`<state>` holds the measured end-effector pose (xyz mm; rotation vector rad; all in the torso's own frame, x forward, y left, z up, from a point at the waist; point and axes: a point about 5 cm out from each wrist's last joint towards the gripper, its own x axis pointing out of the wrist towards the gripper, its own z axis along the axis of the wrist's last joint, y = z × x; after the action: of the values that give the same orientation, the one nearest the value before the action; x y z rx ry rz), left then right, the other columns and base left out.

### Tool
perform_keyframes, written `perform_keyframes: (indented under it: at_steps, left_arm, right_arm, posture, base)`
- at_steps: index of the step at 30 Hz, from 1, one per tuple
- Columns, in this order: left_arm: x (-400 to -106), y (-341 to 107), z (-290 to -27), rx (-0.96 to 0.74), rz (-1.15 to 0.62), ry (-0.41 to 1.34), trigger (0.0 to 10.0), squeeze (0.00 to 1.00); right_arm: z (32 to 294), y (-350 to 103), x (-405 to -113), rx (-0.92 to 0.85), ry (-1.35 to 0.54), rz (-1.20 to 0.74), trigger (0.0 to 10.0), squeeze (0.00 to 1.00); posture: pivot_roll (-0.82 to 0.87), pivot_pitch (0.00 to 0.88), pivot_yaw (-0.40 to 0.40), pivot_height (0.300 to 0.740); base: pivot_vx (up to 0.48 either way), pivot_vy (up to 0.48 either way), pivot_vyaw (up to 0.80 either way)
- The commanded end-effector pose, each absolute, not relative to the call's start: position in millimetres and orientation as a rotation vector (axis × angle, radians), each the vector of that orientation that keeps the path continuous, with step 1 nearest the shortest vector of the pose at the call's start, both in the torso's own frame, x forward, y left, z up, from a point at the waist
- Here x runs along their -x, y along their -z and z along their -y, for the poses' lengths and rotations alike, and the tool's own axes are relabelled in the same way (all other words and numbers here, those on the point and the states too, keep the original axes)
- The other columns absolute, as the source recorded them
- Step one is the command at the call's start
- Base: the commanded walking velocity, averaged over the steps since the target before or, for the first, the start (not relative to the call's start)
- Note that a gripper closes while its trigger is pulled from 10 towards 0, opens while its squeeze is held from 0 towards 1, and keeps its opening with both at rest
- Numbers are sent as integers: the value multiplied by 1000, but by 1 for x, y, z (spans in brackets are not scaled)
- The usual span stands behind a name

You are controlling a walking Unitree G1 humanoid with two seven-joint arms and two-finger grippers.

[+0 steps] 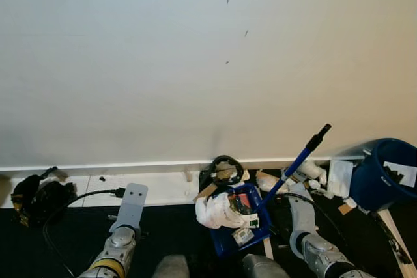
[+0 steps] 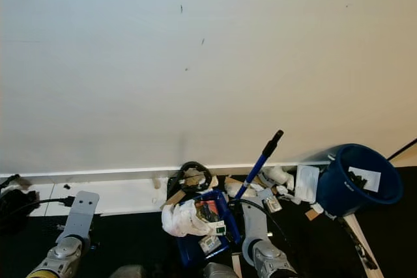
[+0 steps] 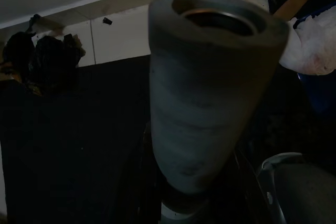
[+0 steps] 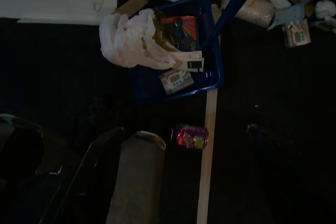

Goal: Sweep floor

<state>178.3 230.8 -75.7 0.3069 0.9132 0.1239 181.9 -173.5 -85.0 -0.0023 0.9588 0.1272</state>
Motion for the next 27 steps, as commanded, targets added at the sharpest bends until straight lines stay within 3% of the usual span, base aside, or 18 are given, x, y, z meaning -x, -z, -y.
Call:
perform_keyframes:
  at_steps: [1, 10, 14, 27]
  left_arm:
    - [-180, 78, -218, -303, -905, -68, 10000, 0]
    - [-183, 77, -216, -277, -893, -92, 10000, 0]
    - [-185, 75, -219, -224, -887, -163, 10000, 0]
    - [-183, 76, -218, -247, -899, -130, 10000, 0]
  right_arm:
    - [177, 82, -187, 52, -145, -923, 10000, 0]
    - [176, 83, -185, 54, -147, -931, 10000, 0]
    - [183, 83, -184, 4, -67, -941, 10000, 0]
    - [181, 85, -181, 33, -79, -950, 10000, 0]
  posture:
    - [152, 0, -101, 740]
    - [150, 0, -105, 740]
    - [149, 0, -109, 740]
    - [145, 0, -106, 740]
  base:
    - [0, -480, 800]
    - [0, -477, 800]
    - [0, 0, 0]
    - [0, 0, 0]
